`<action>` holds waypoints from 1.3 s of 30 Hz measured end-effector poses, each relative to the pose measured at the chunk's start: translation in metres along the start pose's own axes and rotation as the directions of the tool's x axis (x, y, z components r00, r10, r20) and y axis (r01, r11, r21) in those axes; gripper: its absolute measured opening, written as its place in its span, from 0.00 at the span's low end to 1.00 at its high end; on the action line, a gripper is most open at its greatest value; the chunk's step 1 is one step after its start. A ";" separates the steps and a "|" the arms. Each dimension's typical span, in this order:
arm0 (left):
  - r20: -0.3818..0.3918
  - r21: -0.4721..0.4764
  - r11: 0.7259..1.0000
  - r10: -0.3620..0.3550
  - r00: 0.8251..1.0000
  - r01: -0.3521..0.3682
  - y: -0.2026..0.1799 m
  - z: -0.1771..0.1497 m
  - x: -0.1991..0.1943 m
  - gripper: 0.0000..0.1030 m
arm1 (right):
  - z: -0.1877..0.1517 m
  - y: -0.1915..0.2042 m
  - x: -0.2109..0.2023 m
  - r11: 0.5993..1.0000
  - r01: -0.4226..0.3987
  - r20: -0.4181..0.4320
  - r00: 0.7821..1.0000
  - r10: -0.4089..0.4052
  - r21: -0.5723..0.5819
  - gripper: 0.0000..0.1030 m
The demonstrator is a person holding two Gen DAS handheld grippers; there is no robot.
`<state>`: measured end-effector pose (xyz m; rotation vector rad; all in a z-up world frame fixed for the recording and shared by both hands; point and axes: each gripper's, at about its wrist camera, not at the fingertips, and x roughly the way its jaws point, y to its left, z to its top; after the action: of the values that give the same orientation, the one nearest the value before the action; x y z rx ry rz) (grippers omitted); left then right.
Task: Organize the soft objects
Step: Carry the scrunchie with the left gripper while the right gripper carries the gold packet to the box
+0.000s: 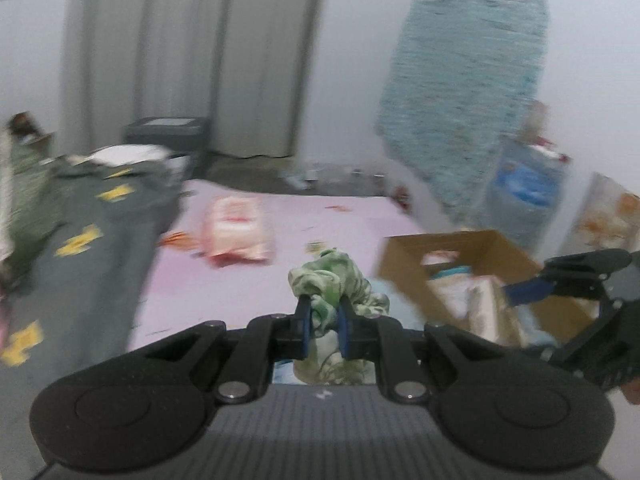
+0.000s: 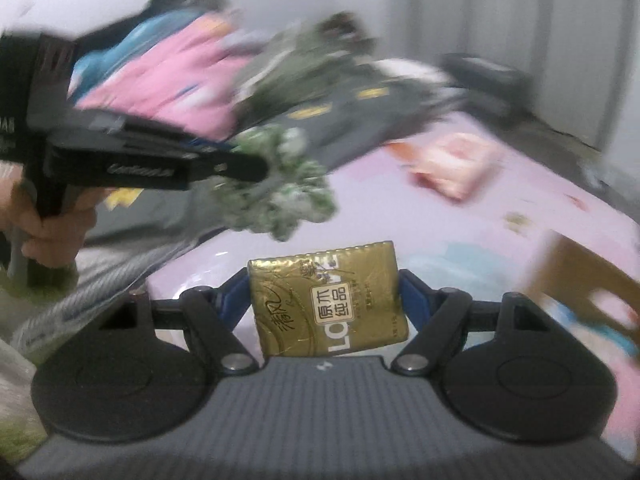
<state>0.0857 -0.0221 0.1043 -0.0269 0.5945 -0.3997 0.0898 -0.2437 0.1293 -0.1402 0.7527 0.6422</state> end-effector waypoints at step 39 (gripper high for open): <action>-0.191 0.176 0.927 -0.297 0.936 0.330 -0.170 -0.005 0.099 0.14 | -0.168 -0.164 -0.102 0.470 0.209 -0.120 0.970 -0.212 0.857 0.91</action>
<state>0.0964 -0.2154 0.0707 0.1108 0.7084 -0.7811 0.0307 -0.4823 0.0586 0.7169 0.9648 -0.0507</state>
